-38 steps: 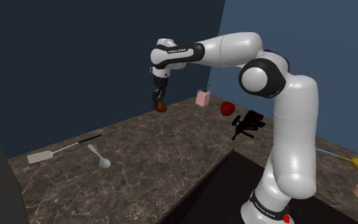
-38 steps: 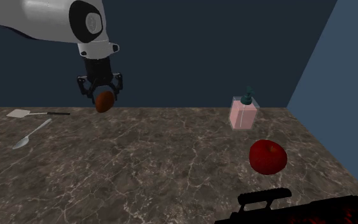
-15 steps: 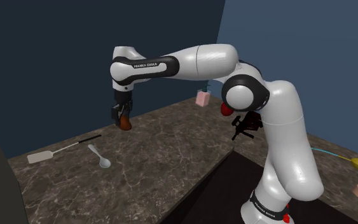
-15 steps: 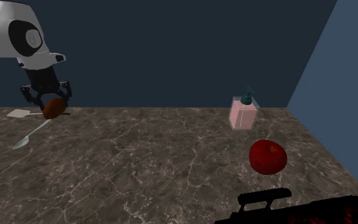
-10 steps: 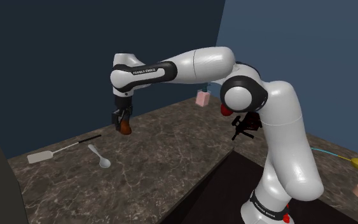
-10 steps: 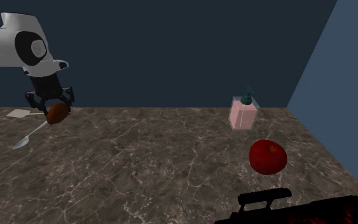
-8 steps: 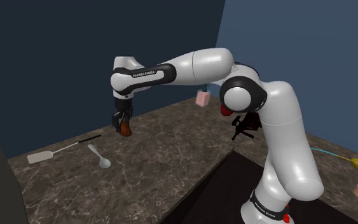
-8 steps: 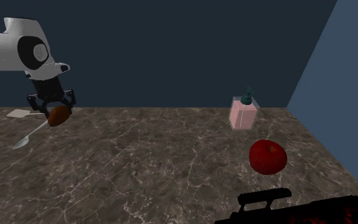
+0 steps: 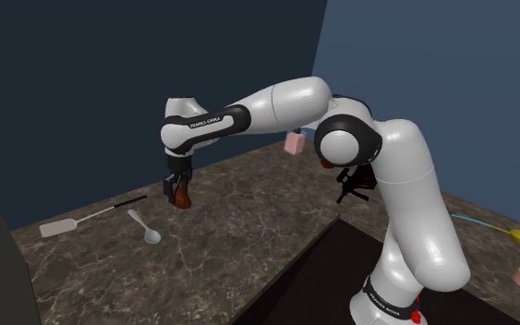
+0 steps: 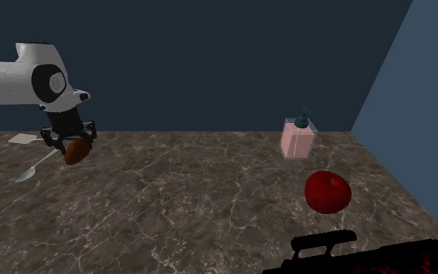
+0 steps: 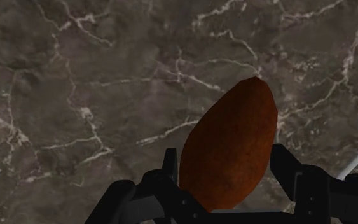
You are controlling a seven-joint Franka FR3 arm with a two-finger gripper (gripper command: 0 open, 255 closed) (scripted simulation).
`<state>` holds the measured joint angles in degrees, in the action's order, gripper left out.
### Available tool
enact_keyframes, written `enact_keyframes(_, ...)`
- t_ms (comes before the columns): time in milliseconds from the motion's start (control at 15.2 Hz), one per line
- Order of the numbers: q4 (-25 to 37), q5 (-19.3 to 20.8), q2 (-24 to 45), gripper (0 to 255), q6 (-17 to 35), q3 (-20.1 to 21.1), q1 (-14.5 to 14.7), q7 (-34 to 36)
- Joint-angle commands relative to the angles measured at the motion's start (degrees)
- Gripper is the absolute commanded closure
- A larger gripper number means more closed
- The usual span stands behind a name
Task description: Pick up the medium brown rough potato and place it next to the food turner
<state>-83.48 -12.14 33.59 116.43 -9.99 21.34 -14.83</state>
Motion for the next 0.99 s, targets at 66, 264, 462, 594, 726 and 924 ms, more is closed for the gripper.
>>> enact_keyframes(66, -0.62, -0.09, 0.13, 255, 0.74, 0.01, -0.10, -0.26)
enact_keyframes(264, -0.62, -0.09, 0.13, 255, 0.74, 0.01, -0.10, -0.26)
enact_keyframes(462, -0.62, -0.09, 0.13, 255, 0.74, 0.01, -0.10, -0.26)
enact_keyframes(594, -0.62, -0.09, 0.13, 0, 0.73, 0.01, -0.10, -0.26)
enact_keyframes(726, -0.62, -0.09, 0.13, 0, 0.74, 0.01, -0.10, -0.26)
enact_keyframes(924, 0.20, 0.10, -0.58, 0, -0.78, -0.12, -0.16, -0.13)
